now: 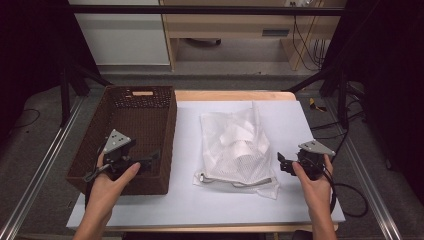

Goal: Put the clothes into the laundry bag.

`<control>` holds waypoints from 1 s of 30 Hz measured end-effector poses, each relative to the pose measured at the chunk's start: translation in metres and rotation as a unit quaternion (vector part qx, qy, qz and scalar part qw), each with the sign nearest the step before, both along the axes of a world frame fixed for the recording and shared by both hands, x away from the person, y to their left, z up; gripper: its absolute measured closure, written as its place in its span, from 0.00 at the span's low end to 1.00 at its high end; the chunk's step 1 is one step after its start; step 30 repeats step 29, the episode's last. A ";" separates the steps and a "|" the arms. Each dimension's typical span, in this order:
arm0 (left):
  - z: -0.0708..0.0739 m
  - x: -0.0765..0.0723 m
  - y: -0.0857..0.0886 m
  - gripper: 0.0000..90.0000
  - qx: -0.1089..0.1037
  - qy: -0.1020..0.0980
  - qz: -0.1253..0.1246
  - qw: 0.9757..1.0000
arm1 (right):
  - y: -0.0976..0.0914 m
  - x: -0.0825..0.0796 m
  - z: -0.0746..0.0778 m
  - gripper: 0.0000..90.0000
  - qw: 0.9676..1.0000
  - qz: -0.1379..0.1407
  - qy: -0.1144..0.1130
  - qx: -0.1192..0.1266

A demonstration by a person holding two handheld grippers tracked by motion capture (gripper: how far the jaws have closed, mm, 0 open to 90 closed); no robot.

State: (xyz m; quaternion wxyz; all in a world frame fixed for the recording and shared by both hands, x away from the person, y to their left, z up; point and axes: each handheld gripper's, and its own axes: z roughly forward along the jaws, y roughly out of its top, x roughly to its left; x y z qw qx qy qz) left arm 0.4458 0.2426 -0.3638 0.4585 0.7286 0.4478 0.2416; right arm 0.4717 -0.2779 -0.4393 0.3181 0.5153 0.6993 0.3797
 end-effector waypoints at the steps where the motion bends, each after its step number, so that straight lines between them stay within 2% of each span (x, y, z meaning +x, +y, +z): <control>1: 0.000 0.000 0.000 0.10 0.000 0.000 0.000 1.000 | 0.000 0.000 0.000 0.08 1.000 0.000 0.000 0.000; 7: -0.001 0.004 0.019 0.10 0.003 -0.002 0.021 1.000 | -0.010 0.002 -0.006 0.08 1.000 -0.015 0.004 0.009; 9: -0.001 0.005 0.028 0.10 0.011 -0.003 0.034 0.999 | -0.013 0.002 -0.008 0.08 1.000 -0.018 0.005 0.008; 13: -0.003 0.007 0.036 0.10 0.019 0.002 0.043 0.999 | -0.016 0.003 -0.014 0.08 1.000 -0.022 0.007 0.007; 21: -0.003 0.008 0.043 0.10 0.033 0.007 0.049 0.998 | -0.021 0.002 -0.023 0.09 0.999 -0.031 0.026 0.014; 22: -0.004 0.008 0.044 0.10 0.039 0.009 0.050 0.998 | -0.022 0.002 -0.027 0.09 0.999 -0.033 0.039 0.012; 23: -0.004 0.008 0.044 0.10 0.039 0.009 0.050 0.998 | -0.022 0.002 -0.027 0.09 0.999 -0.033 0.039 0.012; 24: -0.005 0.008 0.044 0.10 0.041 0.010 0.049 0.998 | -0.020 0.002 -0.031 0.08 0.998 -0.033 0.051 0.006; 27: -0.005 0.008 0.043 0.10 0.041 0.011 0.047 0.998 | -0.019 0.002 -0.033 0.08 0.998 -0.033 0.055 -0.005; 30: -0.006 0.009 0.042 0.10 0.040 0.011 0.046 0.998 | -0.019 0.002 -0.033 0.08 0.998 -0.034 0.054 -0.004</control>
